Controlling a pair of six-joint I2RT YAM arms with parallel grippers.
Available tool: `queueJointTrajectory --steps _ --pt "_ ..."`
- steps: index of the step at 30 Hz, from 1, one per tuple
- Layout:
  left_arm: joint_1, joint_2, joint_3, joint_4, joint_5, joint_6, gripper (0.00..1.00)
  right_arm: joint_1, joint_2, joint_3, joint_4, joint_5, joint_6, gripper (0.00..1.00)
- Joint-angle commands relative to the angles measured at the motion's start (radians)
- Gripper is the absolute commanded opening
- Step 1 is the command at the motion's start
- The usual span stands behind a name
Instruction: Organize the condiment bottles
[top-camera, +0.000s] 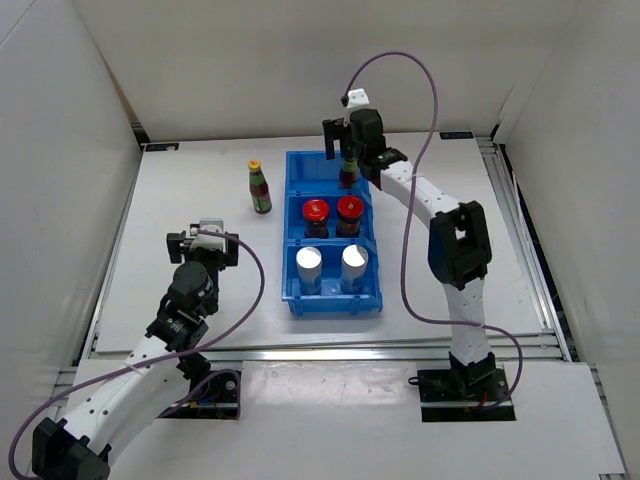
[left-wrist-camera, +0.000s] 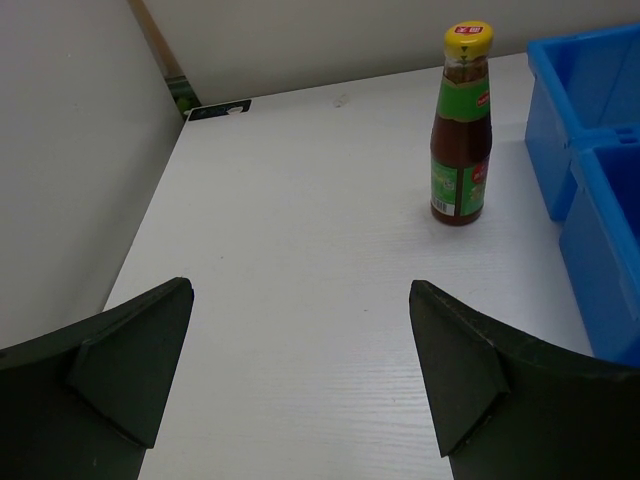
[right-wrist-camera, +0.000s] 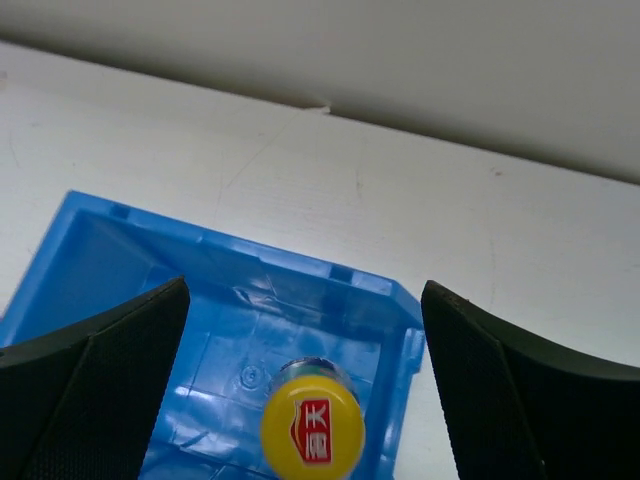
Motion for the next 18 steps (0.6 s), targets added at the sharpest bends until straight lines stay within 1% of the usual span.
queueJointTrajectory --steps 1,4,6,9,10,11,12,13,14,16,17,18 --pt "0.002 -0.002 -0.011 0.012 -0.015 -0.037 1.0 0.001 -0.162 0.083 -0.031 0.059 -0.029 1.0" --pt "0.002 0.024 0.024 -0.04 -0.015 -0.054 1.0 -0.01 -0.271 0.083 -0.117 0.059 -0.029 1.0" --pt "0.002 0.047 0.089 -0.1 -0.026 -0.094 1.0 -0.021 -0.355 0.042 -0.207 0.047 -0.029 1.0" --pt "0.046 0.125 0.182 -0.127 0.175 -0.157 1.0 -0.062 -0.521 -0.16 -0.229 0.056 0.0 1.0" --pt "0.075 0.174 0.202 -0.127 0.28 -0.178 1.0 -0.076 -0.573 -0.224 -0.229 0.065 0.05 1.0" --pt "0.088 0.201 0.236 -0.1 0.318 -0.226 1.0 -0.106 -0.683 -0.287 -0.22 0.053 0.082 1.0" --pt "0.1 0.232 0.248 -0.031 0.37 -0.249 1.0 -0.122 -0.737 -0.408 -0.209 0.024 0.107 1.0" --pt "0.115 0.266 0.262 -0.031 0.401 -0.267 1.0 -0.135 -0.788 -0.465 -0.198 -0.004 0.122 1.0" --pt "0.146 0.34 0.279 0.035 0.437 -0.281 1.0 -0.149 -0.876 -0.513 -0.198 -0.025 0.122 1.0" --pt "0.178 0.436 0.352 0.067 0.557 -0.306 1.0 -0.149 -0.944 -0.608 -0.218 -0.039 0.107 1.0" --pt "0.187 0.533 0.385 0.067 0.574 -0.315 1.0 -0.171 -0.992 -0.622 -0.238 -0.039 0.107 1.0" --pt "0.207 0.577 0.426 0.102 0.599 -0.315 1.0 -0.18 -1.012 -0.631 -0.26 -0.051 0.107 1.0"
